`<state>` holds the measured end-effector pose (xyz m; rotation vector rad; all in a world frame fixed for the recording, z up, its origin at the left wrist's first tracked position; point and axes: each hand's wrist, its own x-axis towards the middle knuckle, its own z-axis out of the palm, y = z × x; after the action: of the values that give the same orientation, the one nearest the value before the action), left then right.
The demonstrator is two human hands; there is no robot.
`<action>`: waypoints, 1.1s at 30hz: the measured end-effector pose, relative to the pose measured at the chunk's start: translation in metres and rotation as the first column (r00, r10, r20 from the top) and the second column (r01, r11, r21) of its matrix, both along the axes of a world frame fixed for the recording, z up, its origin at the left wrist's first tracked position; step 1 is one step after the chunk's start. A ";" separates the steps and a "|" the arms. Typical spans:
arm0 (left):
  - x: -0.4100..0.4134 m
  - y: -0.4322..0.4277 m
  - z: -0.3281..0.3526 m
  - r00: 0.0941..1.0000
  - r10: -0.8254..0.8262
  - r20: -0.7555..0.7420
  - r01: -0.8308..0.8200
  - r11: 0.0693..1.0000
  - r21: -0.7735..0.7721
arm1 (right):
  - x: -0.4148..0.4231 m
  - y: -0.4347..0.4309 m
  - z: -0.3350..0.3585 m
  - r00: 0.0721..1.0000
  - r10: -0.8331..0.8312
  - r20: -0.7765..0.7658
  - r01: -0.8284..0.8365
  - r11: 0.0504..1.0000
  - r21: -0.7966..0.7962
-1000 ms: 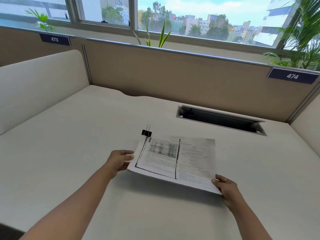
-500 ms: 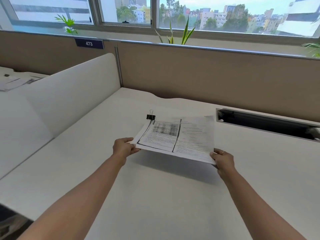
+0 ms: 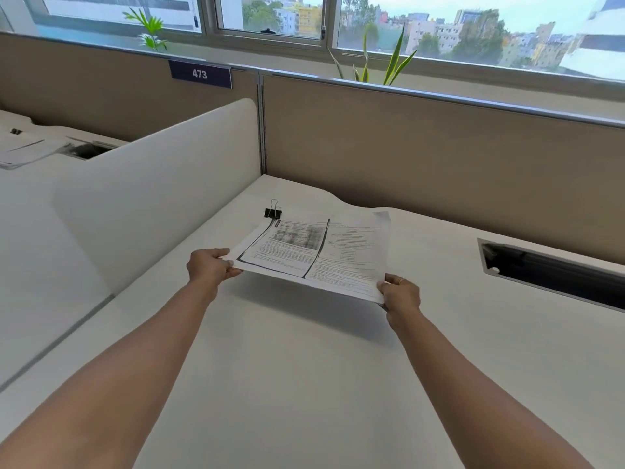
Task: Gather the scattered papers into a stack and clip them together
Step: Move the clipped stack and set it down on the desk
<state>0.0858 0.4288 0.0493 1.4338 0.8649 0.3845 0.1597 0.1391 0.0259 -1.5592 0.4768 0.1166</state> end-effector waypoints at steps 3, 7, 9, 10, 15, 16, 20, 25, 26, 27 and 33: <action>0.019 0.023 -0.008 0.999 0.035 -0.004 -0.035 0.999 0.016 | 0.013 0.024 -0.005 1.000 0.001 0.004 -0.001 1.000 -0.015; 0.037 0.045 -0.024 0.996 0.088 -0.006 -0.088 0.996 0.027 | 0.027 0.048 -0.019 1.000 0.023 0.015 -0.022 0.997 -0.068; 0.045 0.055 -0.034 0.992 0.124 -0.005 -0.124 0.991 0.041 | 0.033 0.060 -0.026 0.999 0.043 0.021 -0.040 0.994 -0.105; 0.049 0.061 -0.039 0.991 0.137 -0.002 -0.137 0.989 0.052 | 0.036 0.065 -0.030 0.998 0.049 0.025 -0.046 0.993 -0.110; 0.065 0.080 -0.055 0.980 0.199 -0.026 -0.188 0.957 0.219 | 0.045 0.086 -0.038 0.994 0.096 0.053 -0.088 0.986 -0.139; 0.066 0.080 -0.058 0.973 0.225 -0.046 -0.200 0.927 0.317 | 0.046 0.088 -0.040 0.992 0.111 0.061 -0.099 0.980 -0.173; 0.068 0.056 -0.061 0.986 0.165 0.014 -0.137 0.764 0.631 | 0.036 0.092 -0.045 0.946 0.221 0.236 -0.119 0.916 -0.383; 0.075 0.025 -0.071 0.984 -0.078 -0.162 0.180 0.472 0.863 | 0.015 0.094 -0.062 0.748 0.553 0.368 -0.153 0.683 -0.714; 0.076 0.020 -0.072 0.971 -0.089 -0.222 0.239 0.423 0.874 | 0.012 0.094 -0.065 0.724 0.593 0.352 -0.165 0.645 -0.746; 0.077 0.015 -0.073 0.955 -0.100 -0.280 0.296 0.391 0.872 | 0.010 0.094 -0.067 0.706 0.622 0.339 -0.172 0.615 -0.770; 0.079 0.013 -0.083 0.857 -0.103 -0.504 0.506 0.349 0.789 | 0.002 0.094 -0.067 0.634 0.729 0.258 -0.189 0.469 -0.863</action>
<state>0.1652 0.4417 -0.0337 2.7704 0.6218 0.2820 0.1616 0.2332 -0.0408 -2.4527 -0.5977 -0.1920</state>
